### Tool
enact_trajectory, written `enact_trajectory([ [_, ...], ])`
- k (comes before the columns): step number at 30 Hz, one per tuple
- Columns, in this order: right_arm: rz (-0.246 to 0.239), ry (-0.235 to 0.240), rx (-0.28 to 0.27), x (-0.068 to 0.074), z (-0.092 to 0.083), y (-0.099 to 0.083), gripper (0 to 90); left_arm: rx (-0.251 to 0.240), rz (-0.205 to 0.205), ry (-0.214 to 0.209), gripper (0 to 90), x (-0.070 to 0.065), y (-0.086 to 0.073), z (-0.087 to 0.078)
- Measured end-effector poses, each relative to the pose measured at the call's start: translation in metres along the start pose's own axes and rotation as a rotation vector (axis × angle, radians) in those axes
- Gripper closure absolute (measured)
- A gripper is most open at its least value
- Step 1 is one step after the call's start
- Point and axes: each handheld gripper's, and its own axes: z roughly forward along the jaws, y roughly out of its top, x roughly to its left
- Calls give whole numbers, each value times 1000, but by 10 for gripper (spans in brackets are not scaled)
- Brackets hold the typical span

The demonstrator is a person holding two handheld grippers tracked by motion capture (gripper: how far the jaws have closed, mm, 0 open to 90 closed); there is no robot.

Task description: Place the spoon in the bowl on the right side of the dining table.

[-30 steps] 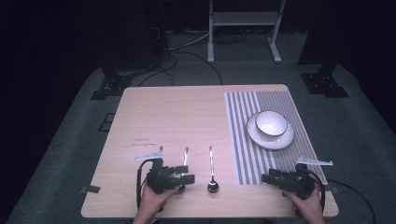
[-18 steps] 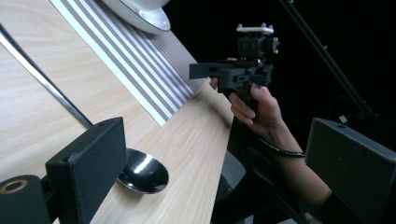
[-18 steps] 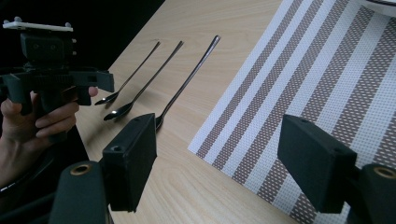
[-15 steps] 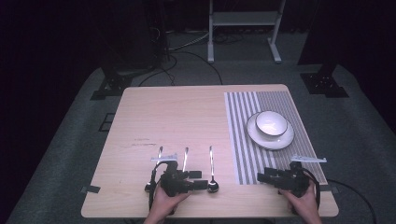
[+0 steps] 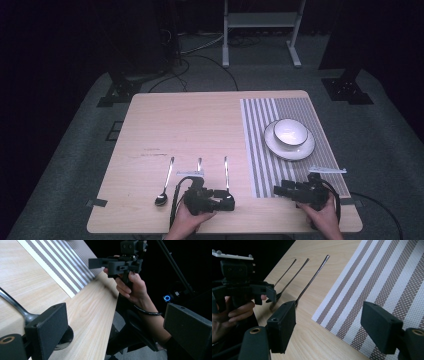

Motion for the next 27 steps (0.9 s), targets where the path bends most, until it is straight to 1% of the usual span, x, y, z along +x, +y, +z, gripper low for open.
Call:
enact_trajectory([
  [12, -17, 1, 5, 4, 3, 3, 271, 35, -8, 5, 43, 2, -4, 7],
  [14, -19, 2, 5, 5, 3, 4, 271, 48, -13, 11, 44, 2, -6, 9],
  [15, -23, 2, 5, 5, 3, 5, 271, 57, -15, 14, 43, 3, -6, 10],
  [17, -26, 3, 7, 7, 4, 6, 271, 87, -28, 38, 44, 5, -8, 12],
  [19, -29, 4, 8, 8, 4, 7, 271, 113, -40, 76, 44, 7, -9, 14],
  [22, -35, 6, 13, 10, 7, 9, 271, 122, -57, 82, 45, 8, -10, 14],
  [25, -44, 10, 22, 12, 10, 11, 271, 119, -55, 87, 46, 7, -9, 14],
  [27, -51, 12, 25, 14, 12, 12, 270, 125, -53, 93, 46, 8, -9, 13],
])
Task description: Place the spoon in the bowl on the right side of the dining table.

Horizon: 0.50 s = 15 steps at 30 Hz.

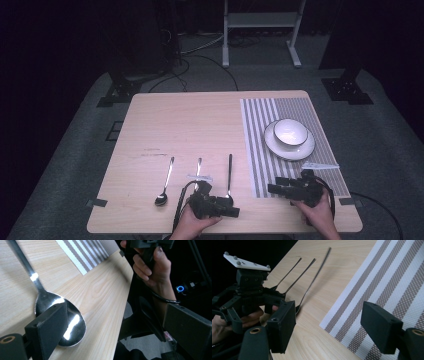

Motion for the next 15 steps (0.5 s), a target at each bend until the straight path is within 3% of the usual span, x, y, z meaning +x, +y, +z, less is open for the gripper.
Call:
enact_trajectory([
  [15, -8, 37, 60, 1, 28, 17, 271, -4, -8, -3, 46, 1, 0, -1],
])
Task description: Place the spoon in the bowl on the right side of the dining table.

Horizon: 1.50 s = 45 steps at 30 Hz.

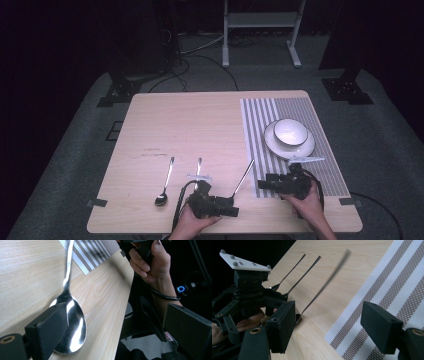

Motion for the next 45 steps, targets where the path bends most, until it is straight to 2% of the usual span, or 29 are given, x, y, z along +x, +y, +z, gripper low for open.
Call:
enact_trajectory([
  [8, 13, -8, 24, -2, 12, 7, 327, -4, 0, 0, 52, 0, 0, 0],
  [19, 52, 1, 26, -7, 25, 13, 430, -5, -4, -7, 51, 0, 0, -1],
  [27, 66, -8, 28, -6, 35, 18, 465, -4, 2, -4, 51, 0, 0, -1],
  [28, 72, -9, 28, -6, 36, 19, 485, -4, 1, -4, 51, 0, 0, 0],
  [31, 77, -4, 47, -7, 38, 20, 679, -7, -3, -6, 51, 1, 0, -1],
  [33, 72, -8, 55, -5, 38, 20, 733, -5, -2, -5, 51, 0, 0, -1],
  [38, 116, 86, 38, -7, 36, 24, 812, -5, 1, -2, 50, 0, -1, -1],
  [45, 154, 176, 33, -7, 36, 28, 876, -7, 5, -4, 50, 0, -1, -1],
])
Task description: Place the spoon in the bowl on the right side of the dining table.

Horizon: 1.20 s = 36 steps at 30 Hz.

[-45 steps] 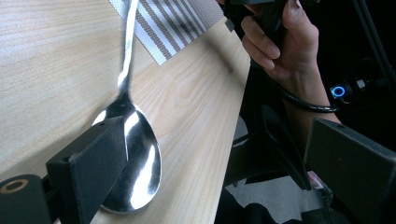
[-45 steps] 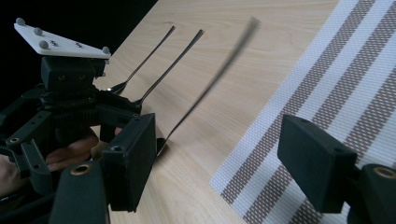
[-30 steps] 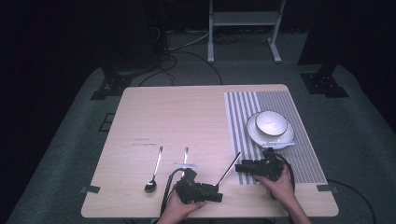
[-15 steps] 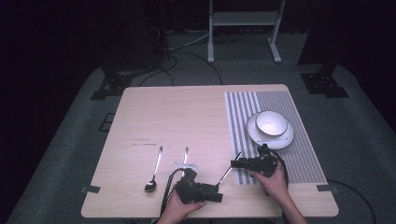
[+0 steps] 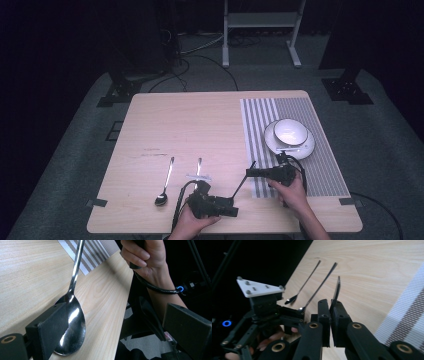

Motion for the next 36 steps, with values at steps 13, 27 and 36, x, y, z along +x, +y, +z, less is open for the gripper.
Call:
enact_trajectory([
  [13, 12, 33, -5, 3, 0, 8, 891, -66, 39, -20, 49, -8, 6, -12],
  [27, 40, 25, -57, 1, -12, 24, 891, -124, 76, 4, 49, -15, 11, -31],
  [36, 30, -5, -69, 2, -17, 31, 891, -135, 81, 9, 49, -16, 11, -35],
])
